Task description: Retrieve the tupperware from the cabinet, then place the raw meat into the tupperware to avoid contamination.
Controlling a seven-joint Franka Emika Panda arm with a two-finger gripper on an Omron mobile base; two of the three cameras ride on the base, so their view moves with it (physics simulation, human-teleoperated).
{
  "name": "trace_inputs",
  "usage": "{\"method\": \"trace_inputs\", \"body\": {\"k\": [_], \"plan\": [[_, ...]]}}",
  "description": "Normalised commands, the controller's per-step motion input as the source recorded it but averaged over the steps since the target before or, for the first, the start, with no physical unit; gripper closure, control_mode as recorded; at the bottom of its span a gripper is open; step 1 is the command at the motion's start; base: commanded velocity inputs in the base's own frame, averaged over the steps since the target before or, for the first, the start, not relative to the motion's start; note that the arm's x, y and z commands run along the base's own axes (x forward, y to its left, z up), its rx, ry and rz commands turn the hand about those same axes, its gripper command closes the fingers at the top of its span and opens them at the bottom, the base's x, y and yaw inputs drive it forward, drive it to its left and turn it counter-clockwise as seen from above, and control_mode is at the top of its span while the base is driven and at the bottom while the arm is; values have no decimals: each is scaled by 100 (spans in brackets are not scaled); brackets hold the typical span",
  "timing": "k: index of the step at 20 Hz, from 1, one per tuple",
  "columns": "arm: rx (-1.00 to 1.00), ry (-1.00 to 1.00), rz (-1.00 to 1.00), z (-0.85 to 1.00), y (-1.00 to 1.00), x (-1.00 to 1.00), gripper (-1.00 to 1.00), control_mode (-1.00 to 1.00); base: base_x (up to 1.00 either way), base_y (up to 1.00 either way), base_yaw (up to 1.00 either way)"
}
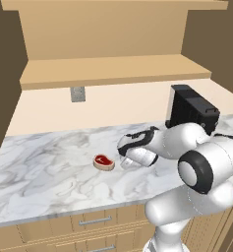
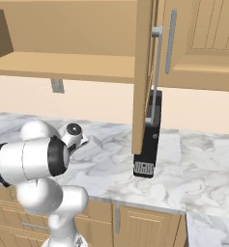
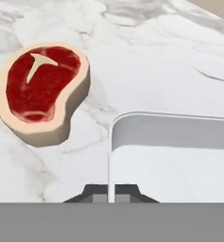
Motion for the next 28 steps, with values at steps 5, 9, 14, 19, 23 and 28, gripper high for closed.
{"method": "trace_inputs", "body": {"k": [5, 9, 14, 19, 23, 28], "plan": [[0, 0, 0, -23, 0, 29, 100, -100, 0, 0, 0], [0, 0, 0, -25, 0, 28, 100, -100, 0, 0, 0], [0, 0, 0, -23, 0, 24, -100, -100, 0, 0, 0], [0, 0, 0, -19, 0, 19, -100, -100, 0, 0, 0], [0, 0, 0, -9, -1, 10, -100, -100, 0, 0, 0], [0, 2, 0, 1, -8, 0, -100, -100, 0, 0, 0]]}}
